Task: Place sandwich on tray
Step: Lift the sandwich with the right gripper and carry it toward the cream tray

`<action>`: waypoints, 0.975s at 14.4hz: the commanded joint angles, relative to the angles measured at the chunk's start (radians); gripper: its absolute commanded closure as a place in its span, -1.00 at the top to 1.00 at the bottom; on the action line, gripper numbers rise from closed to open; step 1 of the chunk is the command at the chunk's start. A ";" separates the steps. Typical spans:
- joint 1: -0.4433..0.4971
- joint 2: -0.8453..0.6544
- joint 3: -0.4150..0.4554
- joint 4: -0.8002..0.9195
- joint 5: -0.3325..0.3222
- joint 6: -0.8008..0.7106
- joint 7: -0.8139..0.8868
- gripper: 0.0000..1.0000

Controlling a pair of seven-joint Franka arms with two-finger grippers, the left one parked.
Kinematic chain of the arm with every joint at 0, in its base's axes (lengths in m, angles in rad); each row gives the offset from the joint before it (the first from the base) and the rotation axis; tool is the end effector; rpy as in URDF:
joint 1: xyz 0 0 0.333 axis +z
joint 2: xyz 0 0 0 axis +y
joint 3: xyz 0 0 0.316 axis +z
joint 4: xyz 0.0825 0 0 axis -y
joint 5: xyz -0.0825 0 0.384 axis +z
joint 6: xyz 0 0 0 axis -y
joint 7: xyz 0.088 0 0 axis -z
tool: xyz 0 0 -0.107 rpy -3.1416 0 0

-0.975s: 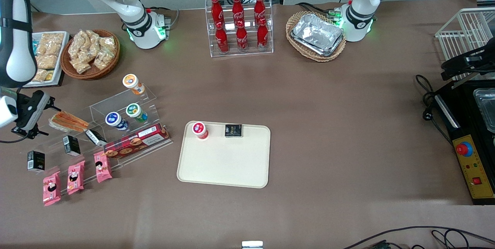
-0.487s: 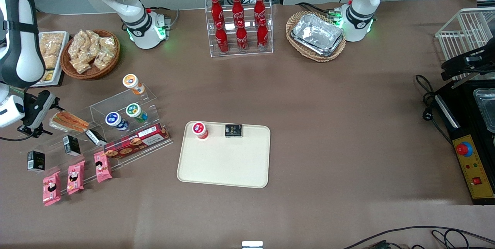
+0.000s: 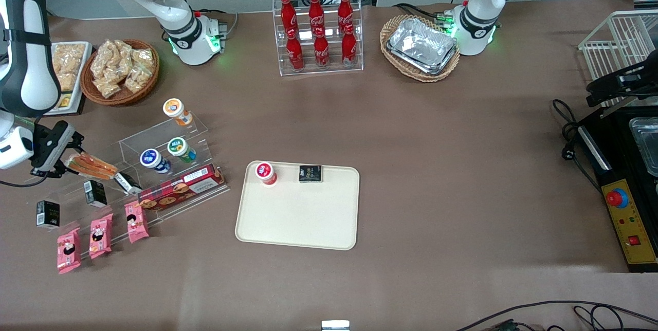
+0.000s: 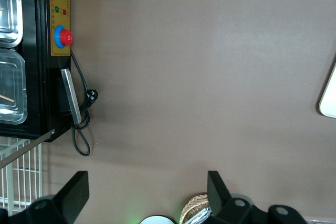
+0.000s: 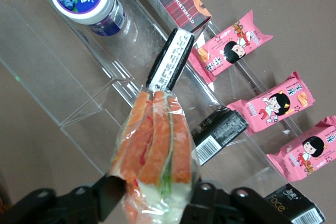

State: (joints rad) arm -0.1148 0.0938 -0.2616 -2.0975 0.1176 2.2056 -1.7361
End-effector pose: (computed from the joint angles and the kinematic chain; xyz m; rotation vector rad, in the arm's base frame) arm 0.5244 -0.2011 0.3799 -2.4917 -1.8787 -0.1106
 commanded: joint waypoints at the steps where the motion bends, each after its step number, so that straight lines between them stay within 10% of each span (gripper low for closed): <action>1: -0.008 0.004 0.001 0.019 0.033 0.013 -0.030 -0.60; 14: 0.199 0.041 0.024 0.358 0.082 -0.230 0.333 -0.57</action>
State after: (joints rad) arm -0.0056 0.0959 -0.2334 -1.8153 0.1807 2.0120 -1.5396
